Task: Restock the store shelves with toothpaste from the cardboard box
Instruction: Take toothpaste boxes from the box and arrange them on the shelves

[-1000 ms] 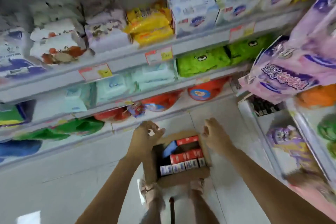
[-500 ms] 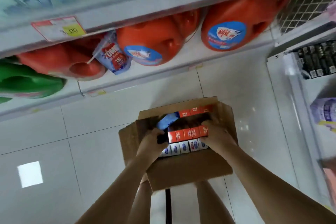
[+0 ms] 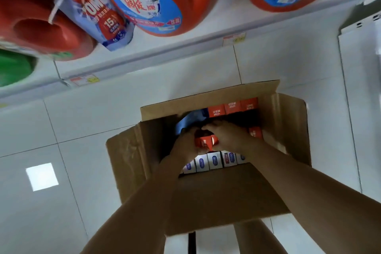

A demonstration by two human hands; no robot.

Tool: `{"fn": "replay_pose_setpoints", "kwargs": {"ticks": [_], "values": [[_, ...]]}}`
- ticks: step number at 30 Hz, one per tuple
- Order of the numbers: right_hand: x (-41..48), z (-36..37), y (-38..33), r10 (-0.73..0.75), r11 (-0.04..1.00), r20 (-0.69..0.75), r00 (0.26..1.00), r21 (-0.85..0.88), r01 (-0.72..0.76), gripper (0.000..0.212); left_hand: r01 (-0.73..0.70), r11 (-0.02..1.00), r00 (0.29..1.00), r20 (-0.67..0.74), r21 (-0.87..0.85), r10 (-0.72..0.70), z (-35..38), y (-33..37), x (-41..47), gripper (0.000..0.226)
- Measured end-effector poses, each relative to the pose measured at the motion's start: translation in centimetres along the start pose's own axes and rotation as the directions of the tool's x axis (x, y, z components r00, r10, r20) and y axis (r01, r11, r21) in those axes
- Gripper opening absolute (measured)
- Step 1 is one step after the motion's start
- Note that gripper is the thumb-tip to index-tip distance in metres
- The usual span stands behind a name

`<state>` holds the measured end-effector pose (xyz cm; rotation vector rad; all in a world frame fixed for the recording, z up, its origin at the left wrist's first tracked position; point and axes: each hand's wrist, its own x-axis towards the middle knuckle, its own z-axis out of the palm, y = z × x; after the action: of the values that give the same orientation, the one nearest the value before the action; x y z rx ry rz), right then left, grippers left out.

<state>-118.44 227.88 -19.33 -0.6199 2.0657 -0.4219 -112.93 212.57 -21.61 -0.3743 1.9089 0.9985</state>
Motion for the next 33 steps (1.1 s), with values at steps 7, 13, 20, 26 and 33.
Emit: {"fn": "replay_pose_setpoints", "kwargs": {"ticks": [7,13,20,26,33], "values": [[1.6,0.8,-2.7,-0.126,0.937,0.074,0.989,-0.317,0.143,0.076,0.045,0.998,0.999,-0.012,0.032,-0.045,-1.3,-0.5,-0.3,0.053],[1.8,2.4,-3.1,0.002,0.98,-0.049,0.999,-0.2,-0.012,0.065,0.194,0.981,0.978,-0.07,-0.028,-0.196,-0.7,-1.2,0.2,0.038],[-0.9,-0.4,-3.5,0.139,0.989,-0.245,0.959,0.078,-0.123,0.042,0.253,0.966,0.948,-0.186,-0.052,-0.258,-2.3,0.7,-3.8,0.032],[-8.4,-6.2,-8.2,0.216,0.92,-0.365,0.905,0.386,-0.064,0.039,0.271,0.851,0.913,-0.16,-0.449,-0.375,-7.2,5.1,-13.9,0.029],[-19.3,-15.6,-11.6,0.381,0.701,-0.267,0.885,0.708,-0.088,0.07,0.355,0.604,0.93,0.205,-0.713,-0.305,-12.7,10.5,-25.6,0.053]]}}
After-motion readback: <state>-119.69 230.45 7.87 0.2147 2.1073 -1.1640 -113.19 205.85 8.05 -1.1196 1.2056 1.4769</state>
